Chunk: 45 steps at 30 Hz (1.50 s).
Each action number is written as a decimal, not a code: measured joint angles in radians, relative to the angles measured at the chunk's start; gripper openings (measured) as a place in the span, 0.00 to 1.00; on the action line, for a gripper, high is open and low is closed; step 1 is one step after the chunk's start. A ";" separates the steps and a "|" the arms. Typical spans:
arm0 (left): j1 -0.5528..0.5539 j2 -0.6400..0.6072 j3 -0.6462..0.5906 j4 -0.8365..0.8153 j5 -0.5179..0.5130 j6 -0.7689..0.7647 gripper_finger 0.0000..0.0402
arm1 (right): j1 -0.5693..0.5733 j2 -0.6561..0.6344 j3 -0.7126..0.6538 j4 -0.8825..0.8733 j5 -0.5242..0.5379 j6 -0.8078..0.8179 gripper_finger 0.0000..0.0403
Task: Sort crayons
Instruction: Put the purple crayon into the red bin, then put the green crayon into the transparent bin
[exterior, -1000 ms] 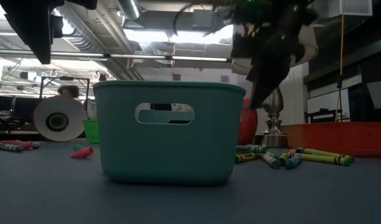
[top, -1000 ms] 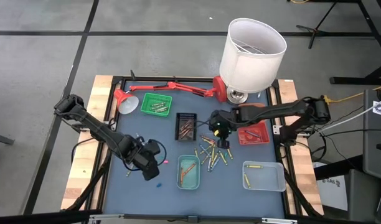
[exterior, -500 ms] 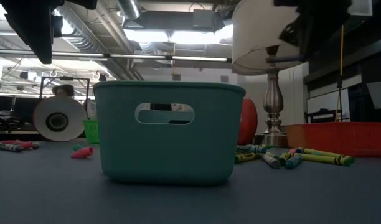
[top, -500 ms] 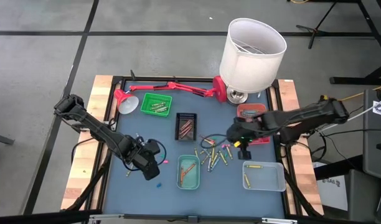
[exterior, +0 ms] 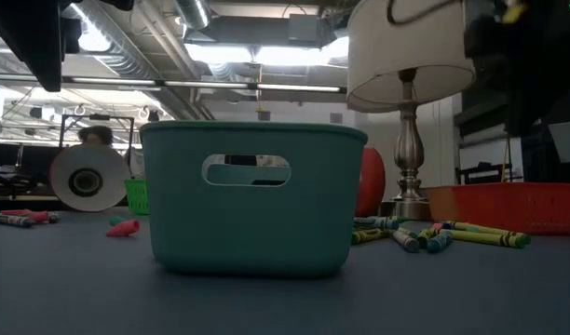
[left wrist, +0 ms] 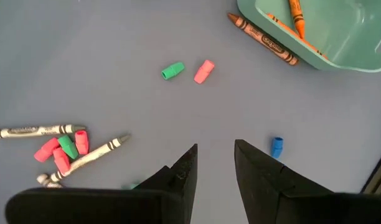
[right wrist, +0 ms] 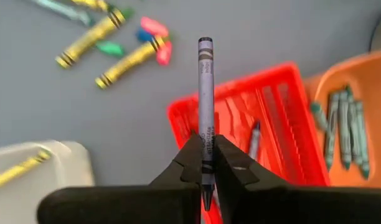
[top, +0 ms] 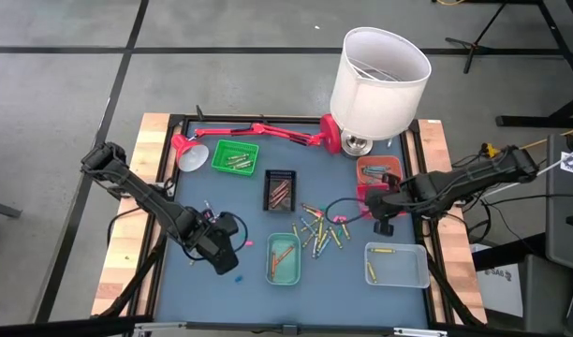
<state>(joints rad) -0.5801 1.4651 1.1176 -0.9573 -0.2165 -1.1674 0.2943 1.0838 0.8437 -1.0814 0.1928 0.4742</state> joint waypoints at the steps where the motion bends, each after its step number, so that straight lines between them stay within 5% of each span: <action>1: -0.006 0.000 0.000 0.000 -0.001 -0.010 0.23 | 0.000 -0.004 -0.022 -0.002 0.000 0.009 0.04; 31: -0.330 0.002 0.000 -0.156 0.074 -0.651 0.23 | 0.000 -0.004 -0.175 -0.020 -0.001 0.071 0.05; 45: -0.344 0.065 -0.017 -0.157 0.083 -0.664 0.23 | 0.000 -0.004 -0.176 -0.016 0.008 0.071 0.33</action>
<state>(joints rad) -0.9237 1.5302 1.1005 -1.1141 -0.1331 -1.8317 0.2943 1.0801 0.6682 -1.0970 0.2012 0.5449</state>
